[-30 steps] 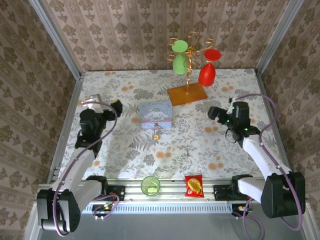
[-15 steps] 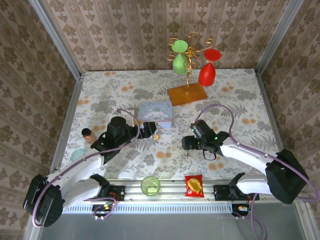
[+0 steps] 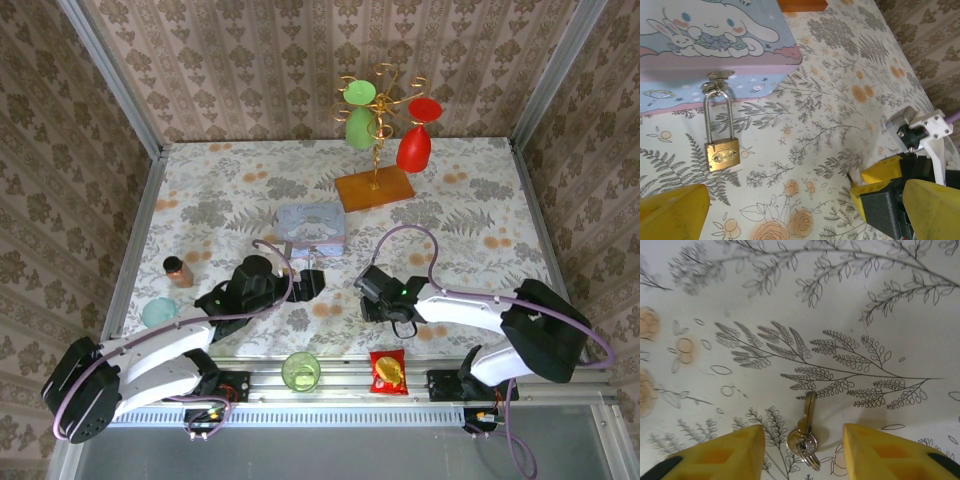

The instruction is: Unlock the padlock with the key

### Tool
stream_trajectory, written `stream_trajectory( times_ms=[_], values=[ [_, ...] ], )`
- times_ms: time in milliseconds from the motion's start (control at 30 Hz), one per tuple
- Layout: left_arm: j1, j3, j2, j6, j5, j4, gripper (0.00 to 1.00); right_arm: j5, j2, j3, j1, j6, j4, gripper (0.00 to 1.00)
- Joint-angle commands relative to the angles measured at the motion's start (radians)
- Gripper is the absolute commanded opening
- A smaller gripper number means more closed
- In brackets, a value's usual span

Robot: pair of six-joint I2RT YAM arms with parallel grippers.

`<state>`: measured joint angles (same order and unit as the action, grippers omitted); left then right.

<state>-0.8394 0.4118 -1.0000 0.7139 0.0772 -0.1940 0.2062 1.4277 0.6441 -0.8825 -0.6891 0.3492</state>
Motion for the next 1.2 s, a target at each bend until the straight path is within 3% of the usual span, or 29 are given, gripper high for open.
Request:
stream_trajectory(
  times_ms=[0,267,667,1067,1167],
  values=[
    [-0.019,-0.011,0.017,0.031,-0.039,-0.044,1.00,0.079,0.040,0.023,-0.029,-0.030,0.061,0.43],
    [-0.035,-0.024,0.018,0.040,-0.053,-0.047,1.00,0.121,0.104,0.060,-0.099,-0.044,0.111,0.29],
    [-0.045,-0.033,0.009,0.052,-0.052,-0.062,1.00,0.113,0.039,-0.004,-0.110,-0.056,0.063,0.26],
    [-0.052,-0.001,-0.037,0.051,-0.042,-0.093,1.00,0.149,-0.010,-0.039,-0.096,0.008,0.030,0.02],
    [-0.055,-0.001,-0.063,0.063,-0.026,-0.134,1.00,0.147,-0.029,-0.034,-0.096,0.050,0.041,0.00]
  ],
)
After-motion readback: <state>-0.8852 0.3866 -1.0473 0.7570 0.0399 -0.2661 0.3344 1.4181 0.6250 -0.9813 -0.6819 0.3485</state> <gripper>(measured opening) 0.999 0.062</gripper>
